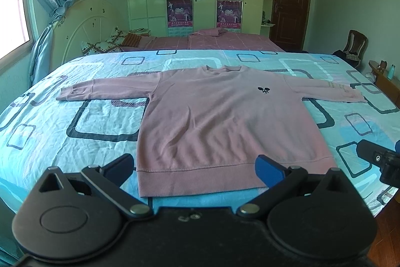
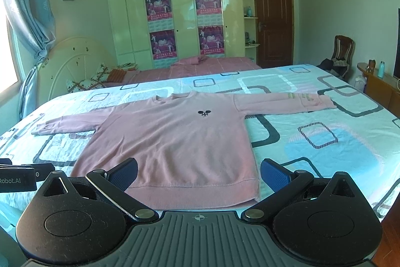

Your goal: Fold small clothes

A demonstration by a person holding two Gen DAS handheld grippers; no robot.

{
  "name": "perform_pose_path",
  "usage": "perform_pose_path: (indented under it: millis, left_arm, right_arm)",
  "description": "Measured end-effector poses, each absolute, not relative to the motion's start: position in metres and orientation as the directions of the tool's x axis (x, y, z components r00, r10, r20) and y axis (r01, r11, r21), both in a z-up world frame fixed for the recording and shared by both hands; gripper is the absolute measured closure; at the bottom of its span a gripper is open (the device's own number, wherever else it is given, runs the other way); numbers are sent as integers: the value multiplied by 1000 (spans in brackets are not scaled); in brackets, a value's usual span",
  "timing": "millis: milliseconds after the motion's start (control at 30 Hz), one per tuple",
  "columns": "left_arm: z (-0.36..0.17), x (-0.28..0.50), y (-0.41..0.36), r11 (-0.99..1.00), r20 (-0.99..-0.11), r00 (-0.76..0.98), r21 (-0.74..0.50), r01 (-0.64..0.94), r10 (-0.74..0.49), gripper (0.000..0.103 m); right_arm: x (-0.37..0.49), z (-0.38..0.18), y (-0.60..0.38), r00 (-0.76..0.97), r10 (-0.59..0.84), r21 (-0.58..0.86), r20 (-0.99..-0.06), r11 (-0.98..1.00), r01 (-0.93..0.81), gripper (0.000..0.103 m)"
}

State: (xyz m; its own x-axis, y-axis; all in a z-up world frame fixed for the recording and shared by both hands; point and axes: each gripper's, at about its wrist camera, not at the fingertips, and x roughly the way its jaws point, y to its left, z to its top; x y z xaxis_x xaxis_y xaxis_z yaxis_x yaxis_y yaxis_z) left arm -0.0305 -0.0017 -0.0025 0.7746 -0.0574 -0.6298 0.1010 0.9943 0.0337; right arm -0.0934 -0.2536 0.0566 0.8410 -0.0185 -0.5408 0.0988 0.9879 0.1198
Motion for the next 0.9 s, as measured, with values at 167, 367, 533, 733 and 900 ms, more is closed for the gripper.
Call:
perform_pose_path:
  millis: [167,367,533,733,900]
  left_arm:
    - [-3,-29,0,995,-631,774,26,95,-58,0]
    - [-4,-22,6,996,-634,771,19,88,-56,0]
    - [-6,-20,6,996,-634,771,16,84,-55,0]
    - [-8,-15,9,997,-637,769,12,82,-56,1]
    - [-8,-14,9,996,-637,768,13,83,-56,1]
  right_arm:
    - [-93,57,-254,841,-19,119,-541,988,100,0]
    - [-89,57,-254,839,-19,116,-544,988,98,0]
    - [-86,57,-254,838,-19,116,-545,988,98,0]
    - [-80,55,-254,837,-23,114,-546,988,101,0]
    - [-74,52,-252,834,-25,112,-551,988,104,0]
